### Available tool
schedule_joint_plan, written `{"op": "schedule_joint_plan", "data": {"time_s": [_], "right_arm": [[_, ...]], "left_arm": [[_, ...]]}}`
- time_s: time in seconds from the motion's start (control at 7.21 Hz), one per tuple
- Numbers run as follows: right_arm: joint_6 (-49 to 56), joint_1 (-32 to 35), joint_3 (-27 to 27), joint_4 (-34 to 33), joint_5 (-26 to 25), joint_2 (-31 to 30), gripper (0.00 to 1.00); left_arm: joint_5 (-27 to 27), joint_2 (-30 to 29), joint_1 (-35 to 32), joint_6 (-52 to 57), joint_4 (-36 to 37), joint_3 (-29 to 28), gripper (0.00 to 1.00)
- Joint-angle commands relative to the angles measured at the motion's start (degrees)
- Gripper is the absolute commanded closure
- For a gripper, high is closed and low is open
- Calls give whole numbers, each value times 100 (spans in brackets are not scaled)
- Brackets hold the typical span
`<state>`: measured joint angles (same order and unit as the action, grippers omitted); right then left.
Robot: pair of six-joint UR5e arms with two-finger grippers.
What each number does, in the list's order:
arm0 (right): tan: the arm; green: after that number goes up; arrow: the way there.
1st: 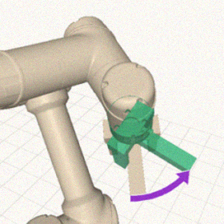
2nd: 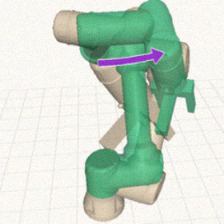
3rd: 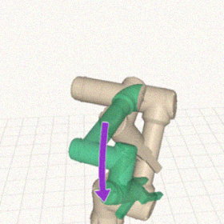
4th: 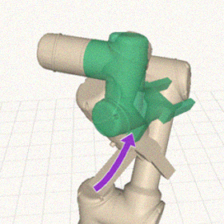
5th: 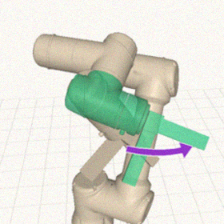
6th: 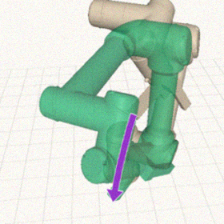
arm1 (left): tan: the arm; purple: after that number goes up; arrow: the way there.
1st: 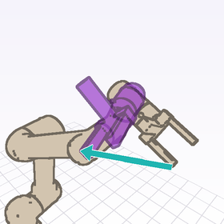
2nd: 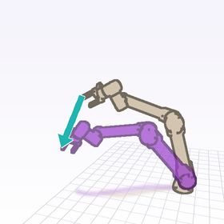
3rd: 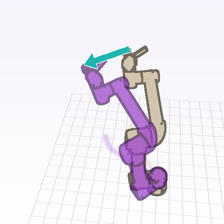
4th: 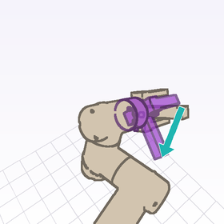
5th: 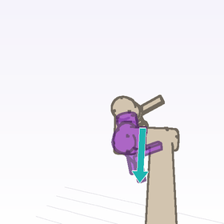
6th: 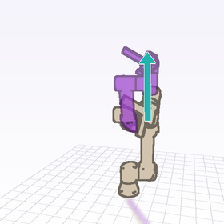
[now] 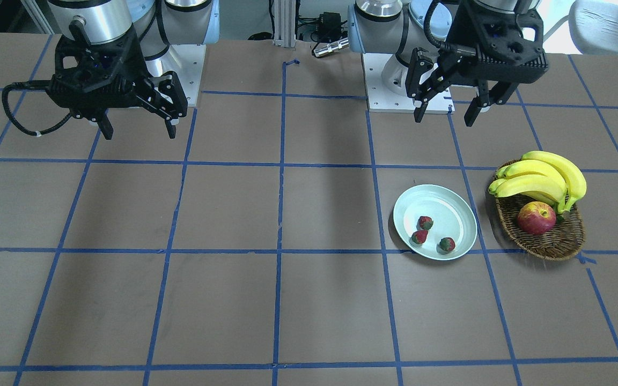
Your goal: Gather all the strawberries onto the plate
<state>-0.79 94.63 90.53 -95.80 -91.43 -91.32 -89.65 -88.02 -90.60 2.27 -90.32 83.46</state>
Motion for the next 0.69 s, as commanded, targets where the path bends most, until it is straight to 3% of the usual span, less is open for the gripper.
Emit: {"op": "schedule_joint_plan", "data": {"time_s": [0.0,0.14,0.28,0.55], "right_arm": [[0,-6,0,-9,-7,0,0],[0,-6,0,0,-7,0,0],[0,-6,0,0,-7,0,0],[0,3,0,-9,-7,-9,0]], "left_arm": [[17,-66,16,-278,391,99,19],[9,-84,-10,-663,401,170,18],[9,55,-37,-745,392,188,1],[-96,162,-37,-763,313,205,0]]}}
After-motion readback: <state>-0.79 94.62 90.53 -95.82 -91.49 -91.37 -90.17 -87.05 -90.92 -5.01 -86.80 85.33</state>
